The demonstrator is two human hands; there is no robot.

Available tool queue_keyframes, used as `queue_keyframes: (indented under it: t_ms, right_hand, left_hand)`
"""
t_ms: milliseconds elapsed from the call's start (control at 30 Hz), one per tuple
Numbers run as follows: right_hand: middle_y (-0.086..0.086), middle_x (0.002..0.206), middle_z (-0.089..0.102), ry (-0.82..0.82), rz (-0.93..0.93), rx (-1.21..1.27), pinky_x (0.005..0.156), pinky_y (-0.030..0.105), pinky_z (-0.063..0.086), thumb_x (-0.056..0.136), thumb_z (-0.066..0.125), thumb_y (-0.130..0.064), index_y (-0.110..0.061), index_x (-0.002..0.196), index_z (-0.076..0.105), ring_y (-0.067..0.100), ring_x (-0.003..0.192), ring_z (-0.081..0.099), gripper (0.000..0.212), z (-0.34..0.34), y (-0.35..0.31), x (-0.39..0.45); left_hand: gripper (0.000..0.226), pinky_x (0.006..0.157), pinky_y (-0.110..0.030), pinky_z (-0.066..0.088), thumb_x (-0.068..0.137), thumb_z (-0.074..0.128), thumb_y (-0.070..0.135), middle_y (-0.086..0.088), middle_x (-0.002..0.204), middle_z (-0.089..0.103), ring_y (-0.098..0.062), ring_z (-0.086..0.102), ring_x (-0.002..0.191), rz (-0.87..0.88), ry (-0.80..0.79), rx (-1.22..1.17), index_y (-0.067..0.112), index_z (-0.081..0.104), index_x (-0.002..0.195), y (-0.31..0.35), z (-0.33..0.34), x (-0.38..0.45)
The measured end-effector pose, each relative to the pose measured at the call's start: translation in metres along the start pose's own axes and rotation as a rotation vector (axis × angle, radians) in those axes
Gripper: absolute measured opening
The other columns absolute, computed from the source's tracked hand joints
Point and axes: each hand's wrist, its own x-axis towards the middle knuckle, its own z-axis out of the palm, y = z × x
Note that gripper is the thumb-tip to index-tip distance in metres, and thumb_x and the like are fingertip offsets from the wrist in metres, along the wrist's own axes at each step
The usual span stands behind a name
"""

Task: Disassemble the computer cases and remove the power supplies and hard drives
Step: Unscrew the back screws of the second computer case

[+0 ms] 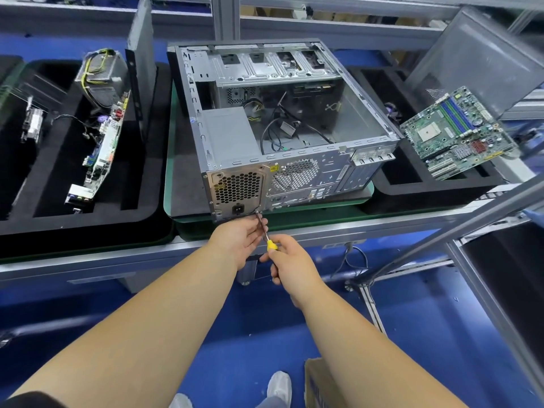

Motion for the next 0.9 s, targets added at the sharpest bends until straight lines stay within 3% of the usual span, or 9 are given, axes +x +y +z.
queue_keyframes:
  t_ms: [100, 200, 300, 367, 433, 533, 633, 800, 900]
  right_hand:
    - [-0.002, 0.092, 0.068, 0.056, -0.035, -0.160, 0.050, 0.025, 0.040, 0.099, 0.045, -0.012, -0.041, 0.102, 0.057, 0.011, 0.060, 0.047, 0.031, 0.001, 0.000, -0.002]
    - [-0.005, 0.094, 0.061, 0.139, -0.138, -0.425, 0.051, 0.025, 0.039, 0.098, 0.048, -0.014, -0.037, 0.117, 0.054, 0.010, 0.069, 0.052, 0.030, 0.004, 0.001, -0.002]
    - [-0.005, 0.098, 0.058, 0.159, -0.182, -0.508, 0.054, 0.026, 0.037, 0.098, 0.051, -0.015, -0.031, 0.124, 0.052, 0.009, 0.075, 0.053, 0.031, 0.007, 0.002, -0.002]
    - [-0.005, 0.096, 0.061, 0.124, -0.097, -0.373, 0.056, 0.024, 0.042, 0.098, 0.055, -0.022, -0.027, 0.122, 0.054, 0.010, 0.073, 0.055, 0.025, 0.006, -0.001, -0.002]
    - [-0.001, 0.088, 0.068, 0.086, 0.100, -0.087, 0.052, 0.023, 0.047, 0.101, 0.052, -0.034, -0.019, 0.110, 0.061, 0.014, 0.065, 0.057, 0.020, 0.003, -0.005, -0.002]
    - [0.005, 0.070, 0.070, -0.010, 0.323, 0.234, 0.049, 0.025, 0.047, 0.106, 0.040, -0.038, -0.009, 0.095, 0.070, 0.015, 0.051, 0.055, 0.043, -0.004, -0.008, -0.001]
    - [0.002, 0.067, 0.068, -0.081, 0.351, 0.327, 0.048, 0.023, 0.046, 0.106, 0.041, -0.034, -0.008, 0.094, 0.073, 0.012, 0.050, 0.055, 0.042, -0.009, -0.005, -0.004]
    - [-0.002, 0.063, 0.065, -0.042, 0.336, 0.318, 0.049, 0.022, 0.046, 0.101, 0.053, -0.031, -0.010, 0.096, 0.069, 0.009, 0.048, 0.053, 0.026, -0.008, -0.005, -0.004]
    - [0.000, 0.068, 0.063, -0.025, 0.271, 0.281, 0.047, 0.022, 0.045, 0.099, 0.059, -0.030, -0.013, 0.096, 0.063, 0.009, 0.048, 0.052, 0.018, -0.007, 0.000, -0.002]
  left_hand:
    - [0.004, 0.074, -0.024, 0.054, 0.094, 0.064, 0.013, -0.003, 0.088, 0.071, -0.013, 0.066, 0.082, -0.003, 0.050, 0.124, 0.010, 0.065, 0.098, 0.000, 0.006, 0.001]
    - [0.015, 0.089, -0.032, 0.053, 0.089, 0.072, 0.019, -0.003, 0.076, 0.066, -0.015, 0.061, 0.078, 0.017, 0.151, 0.270, 0.012, 0.063, 0.080, 0.000, 0.013, 0.006]
    - [0.018, 0.088, -0.032, 0.054, 0.088, 0.074, 0.019, -0.003, 0.075, 0.066, -0.016, 0.059, 0.076, 0.053, 0.195, 0.303, 0.011, 0.066, 0.074, -0.001, 0.015, 0.008]
    - [0.020, 0.077, -0.025, 0.053, 0.090, 0.071, 0.018, -0.003, 0.075, 0.066, -0.012, 0.057, 0.070, 0.061, 0.186, 0.316, 0.011, 0.066, 0.072, 0.000, 0.013, 0.010]
    - [0.023, 0.068, -0.019, 0.047, 0.094, 0.066, 0.016, -0.003, 0.074, 0.063, -0.010, 0.053, 0.066, 0.071, 0.157, 0.319, 0.011, 0.064, 0.071, 0.001, 0.012, 0.010]
    - [0.027, 0.068, -0.016, 0.044, 0.098, 0.059, 0.014, -0.002, 0.073, 0.062, -0.008, 0.052, 0.066, 0.069, 0.140, 0.315, 0.011, 0.062, 0.072, 0.001, 0.014, 0.010]
    - [0.020, 0.068, -0.015, 0.048, 0.099, 0.056, 0.010, -0.001, 0.078, 0.066, -0.007, 0.060, 0.072, 0.077, 0.129, 0.243, 0.011, 0.065, 0.082, -0.001, 0.015, 0.006]
    - [0.016, 0.063, -0.016, 0.050, 0.102, 0.049, 0.008, -0.002, 0.086, 0.067, -0.009, 0.064, 0.078, 0.056, 0.063, 0.138, 0.007, 0.064, 0.099, -0.002, 0.013, 0.002]
    - [0.010, 0.061, -0.018, 0.052, 0.097, 0.061, 0.016, -0.003, 0.083, 0.068, -0.010, 0.064, 0.074, 0.015, 0.066, 0.116, 0.008, 0.066, 0.095, -0.003, 0.009, 0.002]
